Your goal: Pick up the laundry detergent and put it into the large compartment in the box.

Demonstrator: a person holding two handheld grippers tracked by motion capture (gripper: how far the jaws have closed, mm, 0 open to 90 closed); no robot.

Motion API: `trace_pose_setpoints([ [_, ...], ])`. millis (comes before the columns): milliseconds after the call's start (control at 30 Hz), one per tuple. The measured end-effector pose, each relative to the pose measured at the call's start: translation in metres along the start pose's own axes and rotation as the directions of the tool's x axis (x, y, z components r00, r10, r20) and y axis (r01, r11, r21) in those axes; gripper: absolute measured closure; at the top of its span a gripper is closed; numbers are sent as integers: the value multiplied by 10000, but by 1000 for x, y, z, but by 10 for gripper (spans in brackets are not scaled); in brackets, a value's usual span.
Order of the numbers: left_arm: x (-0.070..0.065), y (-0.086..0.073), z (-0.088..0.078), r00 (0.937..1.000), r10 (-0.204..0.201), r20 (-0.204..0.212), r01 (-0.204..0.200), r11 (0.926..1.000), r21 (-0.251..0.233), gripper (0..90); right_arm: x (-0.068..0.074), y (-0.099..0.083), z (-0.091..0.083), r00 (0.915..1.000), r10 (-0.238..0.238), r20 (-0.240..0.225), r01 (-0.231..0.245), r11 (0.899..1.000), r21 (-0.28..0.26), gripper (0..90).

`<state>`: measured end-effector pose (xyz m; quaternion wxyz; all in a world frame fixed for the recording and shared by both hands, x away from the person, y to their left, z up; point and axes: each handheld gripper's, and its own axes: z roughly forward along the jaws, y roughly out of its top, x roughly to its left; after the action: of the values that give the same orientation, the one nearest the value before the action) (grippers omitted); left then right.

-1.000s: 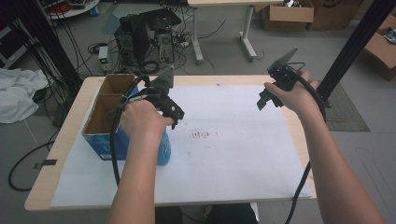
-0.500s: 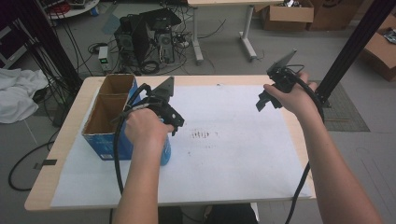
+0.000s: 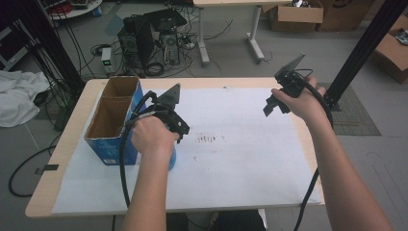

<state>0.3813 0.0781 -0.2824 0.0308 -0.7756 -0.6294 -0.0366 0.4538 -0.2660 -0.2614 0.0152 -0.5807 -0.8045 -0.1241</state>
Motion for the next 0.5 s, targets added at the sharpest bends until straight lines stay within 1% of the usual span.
trace_pose_setpoints([
  [33,0,0,0,10000,-9,14,9,10000,-13,48,0,0,0,10000,66,-37,-66,10000,36,169],
  [67,0,0,1,10000,-1,-15,1,10000,-28,54,-1,0,1,10000,7,-25,-7,10000,13,169],
  [133,0,0,1,9999,-68,-123,67,10000,-38,70,-1,-1,1,10000,28,-42,-28,10000,-22,169],
  [167,1,0,1,9999,-36,-134,36,10000,-40,78,-1,-1,1,10000,63,-60,-63,10000,-5,169],
  [200,1,0,1,9999,-118,-86,117,9999,-59,86,-1,-1,1,10000,34,-59,-34,10000,-20,169],
  [333,2,-1,0,10000,-83,0,83,9999,-81,129,-3,-2,2,9999,39,-114,-40,10000,-40,169],
  [400,3,-1,0,9999,-102,-38,101,9999,-135,152,-3,-2,3,9998,109,-176,-110,9999,-38,170],
  [467,3,-1,0,9998,-209,-74,208,9997,-139,157,-4,-2,4,9999,48,-153,-49,10000,-57,170],
  [500,3,0,0,9998,-186,-75,185,9998,-122,158,-3,-2,4,9998,99,-172,-100,9999,-38,170],
])
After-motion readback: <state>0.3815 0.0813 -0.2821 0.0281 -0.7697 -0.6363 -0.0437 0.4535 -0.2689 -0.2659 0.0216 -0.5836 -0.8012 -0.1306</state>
